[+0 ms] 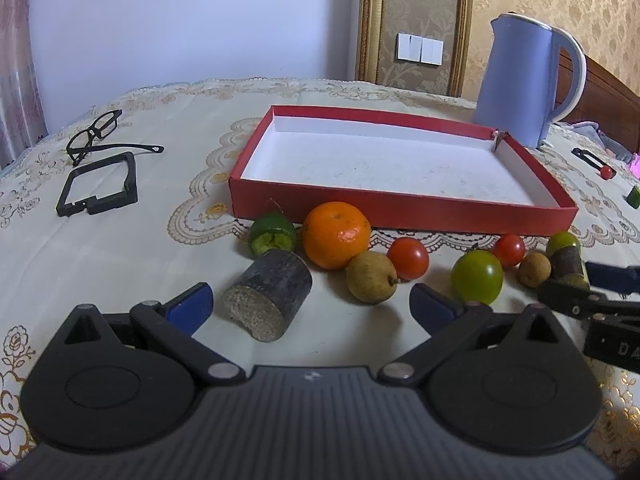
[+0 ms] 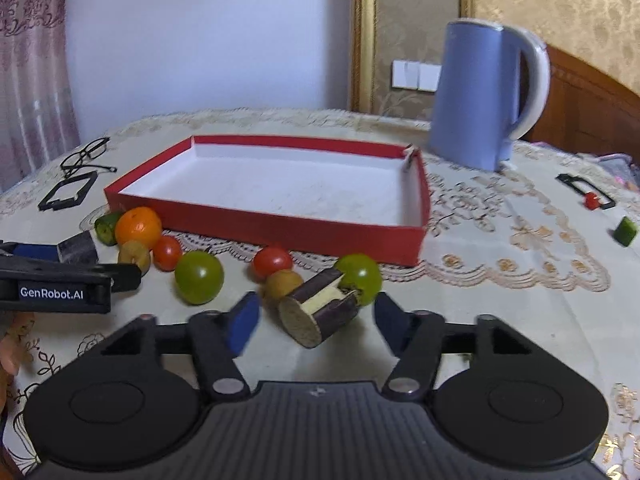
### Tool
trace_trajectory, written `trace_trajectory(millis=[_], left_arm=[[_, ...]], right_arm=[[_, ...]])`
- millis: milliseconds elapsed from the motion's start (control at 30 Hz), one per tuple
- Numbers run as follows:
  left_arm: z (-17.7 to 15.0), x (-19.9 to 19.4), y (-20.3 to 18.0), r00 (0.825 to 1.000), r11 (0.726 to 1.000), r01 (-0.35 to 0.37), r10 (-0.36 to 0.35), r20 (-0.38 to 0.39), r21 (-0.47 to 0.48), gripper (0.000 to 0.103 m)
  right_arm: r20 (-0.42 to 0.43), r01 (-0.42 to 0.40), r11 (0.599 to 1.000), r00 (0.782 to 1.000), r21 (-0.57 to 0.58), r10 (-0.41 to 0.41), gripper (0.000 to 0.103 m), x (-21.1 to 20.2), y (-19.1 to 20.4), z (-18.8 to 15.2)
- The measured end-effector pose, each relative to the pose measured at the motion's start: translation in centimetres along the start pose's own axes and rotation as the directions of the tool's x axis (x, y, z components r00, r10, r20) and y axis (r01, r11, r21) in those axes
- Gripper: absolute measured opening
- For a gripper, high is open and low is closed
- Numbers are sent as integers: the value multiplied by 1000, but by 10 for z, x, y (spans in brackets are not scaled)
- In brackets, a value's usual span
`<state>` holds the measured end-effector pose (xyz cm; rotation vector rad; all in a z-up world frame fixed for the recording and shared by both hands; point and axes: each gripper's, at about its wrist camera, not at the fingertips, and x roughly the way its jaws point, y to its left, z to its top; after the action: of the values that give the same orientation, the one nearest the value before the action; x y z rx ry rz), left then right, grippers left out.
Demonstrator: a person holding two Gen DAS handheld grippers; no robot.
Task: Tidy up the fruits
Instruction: 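Grasp the eggplant slice with the right gripper and lift it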
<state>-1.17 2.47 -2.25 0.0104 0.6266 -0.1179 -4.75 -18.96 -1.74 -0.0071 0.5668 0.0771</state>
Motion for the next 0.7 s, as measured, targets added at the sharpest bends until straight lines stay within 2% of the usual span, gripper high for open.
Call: trace_trajectory(millis=[67, 233, 700], left_arm=[[0, 1, 0, 1000, 1000, 1, -1, -2, -2, 103], [2, 2, -2, 1000, 1000, 10, -10, 0, 3, 103], [12, 13, -6, 1000, 1000, 9, -10, -22, -27, 103]], right_arm=[[-17, -7, 1000, 1000, 10, 7, 51, 4, -1, -1], [-17, 7, 1000, 1000, -8, -7, 45, 6, 0, -5], [15, 44, 999, 999, -26, -44, 44, -3, 3, -6]])
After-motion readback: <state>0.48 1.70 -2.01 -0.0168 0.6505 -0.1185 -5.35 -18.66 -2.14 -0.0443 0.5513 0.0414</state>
